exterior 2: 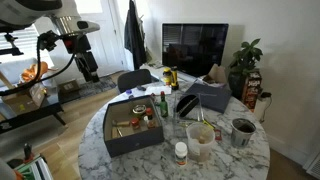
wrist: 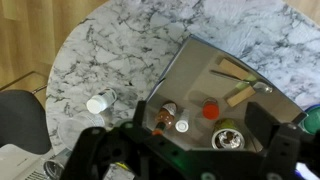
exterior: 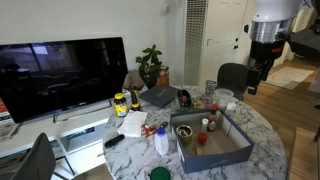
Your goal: Remove the white container from the box and put it in the plastic cup on the table
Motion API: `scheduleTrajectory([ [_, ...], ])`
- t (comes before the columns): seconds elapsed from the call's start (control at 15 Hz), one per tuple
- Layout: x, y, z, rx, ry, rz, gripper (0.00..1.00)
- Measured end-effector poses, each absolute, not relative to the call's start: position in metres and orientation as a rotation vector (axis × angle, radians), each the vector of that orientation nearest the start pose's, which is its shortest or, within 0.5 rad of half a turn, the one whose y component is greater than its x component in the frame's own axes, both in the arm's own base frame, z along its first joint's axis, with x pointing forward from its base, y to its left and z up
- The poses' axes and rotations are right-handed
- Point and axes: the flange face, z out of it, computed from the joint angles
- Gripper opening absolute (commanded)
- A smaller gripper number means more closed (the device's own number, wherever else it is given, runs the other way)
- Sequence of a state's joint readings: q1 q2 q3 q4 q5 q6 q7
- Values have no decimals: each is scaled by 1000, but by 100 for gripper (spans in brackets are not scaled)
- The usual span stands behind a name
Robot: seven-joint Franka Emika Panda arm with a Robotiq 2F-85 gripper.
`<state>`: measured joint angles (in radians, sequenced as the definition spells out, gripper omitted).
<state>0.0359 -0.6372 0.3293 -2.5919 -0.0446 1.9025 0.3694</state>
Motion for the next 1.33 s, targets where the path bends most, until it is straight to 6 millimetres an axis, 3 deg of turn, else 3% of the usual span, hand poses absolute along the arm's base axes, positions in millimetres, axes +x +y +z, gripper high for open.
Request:
scheduleTrajectory([
  [0.93, 331, 123, 446, -3382, 99, -13, 100],
  [1.13, 361, 126, 436, -3308, 166, -220, 100],
  [1.33, 402, 115, 398, -3256, 273, -320, 100],
])
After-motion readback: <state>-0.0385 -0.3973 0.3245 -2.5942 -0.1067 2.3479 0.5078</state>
